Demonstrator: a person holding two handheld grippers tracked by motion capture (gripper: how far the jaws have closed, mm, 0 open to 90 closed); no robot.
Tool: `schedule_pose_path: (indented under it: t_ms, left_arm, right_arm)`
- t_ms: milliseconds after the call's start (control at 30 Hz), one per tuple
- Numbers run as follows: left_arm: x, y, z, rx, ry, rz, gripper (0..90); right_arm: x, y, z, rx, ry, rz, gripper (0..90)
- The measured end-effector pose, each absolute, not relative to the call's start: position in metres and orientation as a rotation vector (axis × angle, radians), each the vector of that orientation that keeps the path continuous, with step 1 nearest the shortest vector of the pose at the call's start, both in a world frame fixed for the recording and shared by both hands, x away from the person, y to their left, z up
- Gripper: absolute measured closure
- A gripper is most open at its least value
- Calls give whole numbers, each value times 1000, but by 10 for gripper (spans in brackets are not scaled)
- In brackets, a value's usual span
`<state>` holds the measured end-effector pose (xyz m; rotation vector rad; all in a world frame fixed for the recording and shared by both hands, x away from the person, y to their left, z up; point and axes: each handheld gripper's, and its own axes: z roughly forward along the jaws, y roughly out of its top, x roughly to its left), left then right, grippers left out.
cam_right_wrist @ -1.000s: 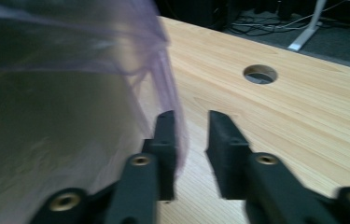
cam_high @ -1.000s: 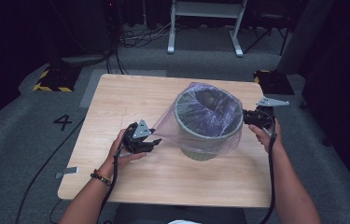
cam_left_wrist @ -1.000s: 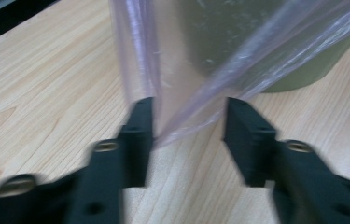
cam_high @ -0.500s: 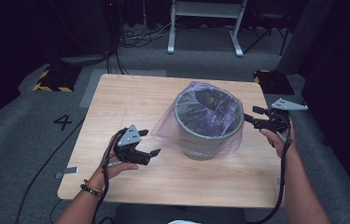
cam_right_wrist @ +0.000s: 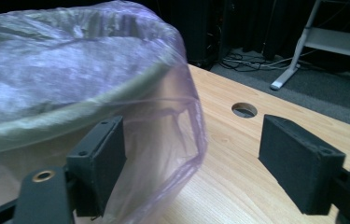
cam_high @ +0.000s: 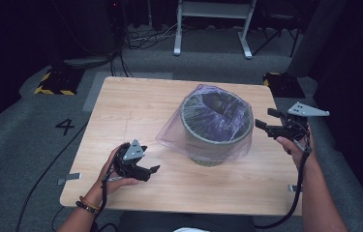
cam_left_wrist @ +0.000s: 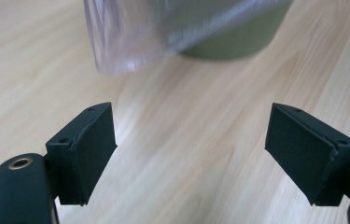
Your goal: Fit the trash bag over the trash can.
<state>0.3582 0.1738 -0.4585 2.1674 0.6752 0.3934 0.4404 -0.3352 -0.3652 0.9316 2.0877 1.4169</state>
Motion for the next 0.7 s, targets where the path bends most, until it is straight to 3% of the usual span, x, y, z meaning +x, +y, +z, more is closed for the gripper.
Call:
schedule_pose_path:
  t_ms: [367, 700]
  left_arm:
    - [353, 183, -497, 2279, 728, 356, 162]
    - [355, 187, -503, 2246, 762, 313, 151]
  right_arm:
    - [423, -319, -340, 847, 2081, 1430, 230]
    - [415, -292, -319, 753, 2113, 1424, 210]
